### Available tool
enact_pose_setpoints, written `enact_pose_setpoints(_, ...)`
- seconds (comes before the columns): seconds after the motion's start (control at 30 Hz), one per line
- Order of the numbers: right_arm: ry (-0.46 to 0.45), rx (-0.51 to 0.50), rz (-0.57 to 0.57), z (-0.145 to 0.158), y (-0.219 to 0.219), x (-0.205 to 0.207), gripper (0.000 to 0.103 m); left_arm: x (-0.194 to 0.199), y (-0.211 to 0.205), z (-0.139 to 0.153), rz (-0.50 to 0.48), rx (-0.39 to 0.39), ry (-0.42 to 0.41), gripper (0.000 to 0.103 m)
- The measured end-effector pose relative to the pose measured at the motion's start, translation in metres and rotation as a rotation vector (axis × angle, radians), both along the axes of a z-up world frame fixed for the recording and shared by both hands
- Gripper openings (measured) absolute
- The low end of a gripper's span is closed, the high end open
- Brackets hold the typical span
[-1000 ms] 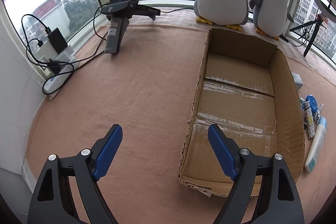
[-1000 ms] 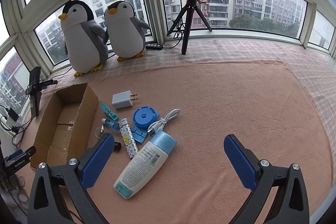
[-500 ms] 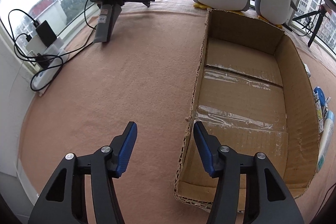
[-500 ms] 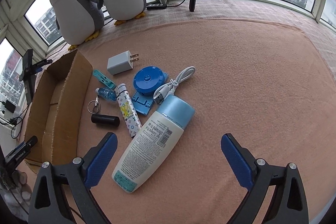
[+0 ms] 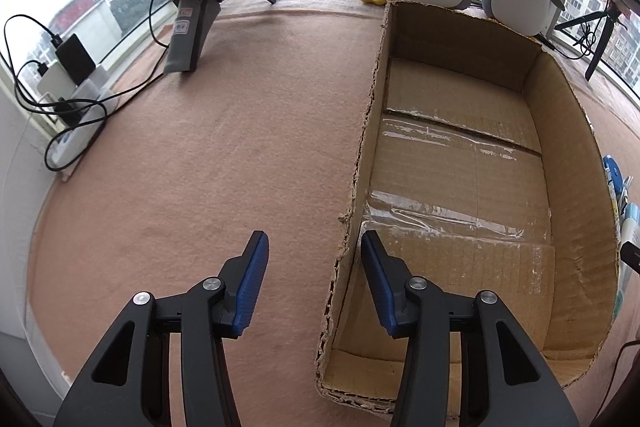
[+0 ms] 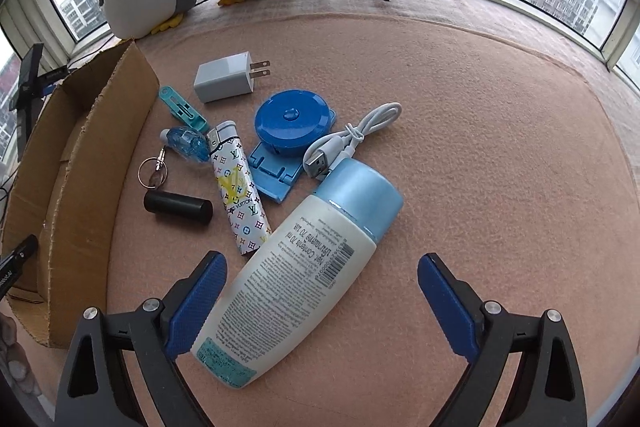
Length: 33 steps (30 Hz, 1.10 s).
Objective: Organize rigid objects
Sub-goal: 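Close the right gripper around the white-and-blue lotion bottle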
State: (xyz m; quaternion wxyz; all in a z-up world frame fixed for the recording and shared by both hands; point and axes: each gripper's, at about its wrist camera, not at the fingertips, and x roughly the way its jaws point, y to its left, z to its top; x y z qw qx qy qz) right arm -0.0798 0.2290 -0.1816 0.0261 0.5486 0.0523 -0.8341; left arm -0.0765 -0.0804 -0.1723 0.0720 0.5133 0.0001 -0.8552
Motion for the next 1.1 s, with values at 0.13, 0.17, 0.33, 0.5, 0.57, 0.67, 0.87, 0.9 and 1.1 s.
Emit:
enact_pose_setpoints(0.13,-0.006,0.026,0.013,-0.003,0.002,-0.002,0.090,0.000,-0.001,-0.002,0.002,0.003,-0.005,0.047)
enact_pose_setpoints(0.17,-0.009,0.030,0.019,-0.004,0.003,-0.002,0.088,0.000,-0.001,-0.003,0.002,0.005,-0.006,0.047)
enact_pose_setpoints(0.33,-0.026,0.051,0.047,-0.005,0.011,-0.003,0.080,0.000,-0.001,-0.004,0.001,0.004,-0.006,0.047)
enact_pose_setpoints(0.5,-0.046,0.036,0.044,-0.005,0.032,-0.007,0.068,0.000,0.000,-0.004,0.000,0.002,-0.007,0.047)
enact_pose_setpoints(0.57,-0.049,0.025,0.036,-0.005,0.040,-0.008,0.067,0.000,0.000,-0.004,-0.001,0.000,-0.007,0.047)
enact_pose_setpoints(0.67,-0.051,0.012,0.025,-0.005,0.048,-0.011,0.064,0.000,0.000,-0.004,-0.002,-0.002,-0.006,0.047)
enact_pose_setpoints(0.87,-0.033,0.029,0.051,-0.005,0.040,-0.014,0.056,-0.001,0.000,-0.004,-0.003,-0.003,-0.004,0.047)
enact_pose_setpoints(0.9,-0.033,0.025,0.055,-0.005,0.040,-0.014,0.053,-0.001,0.000,-0.004,-0.002,-0.003,-0.004,0.047)
enact_pose_setpoints(1.1,-0.025,0.019,0.083,-0.004,0.038,-0.011,0.044,-0.001,0.000,-0.004,-0.002,-0.005,-0.003,0.047)
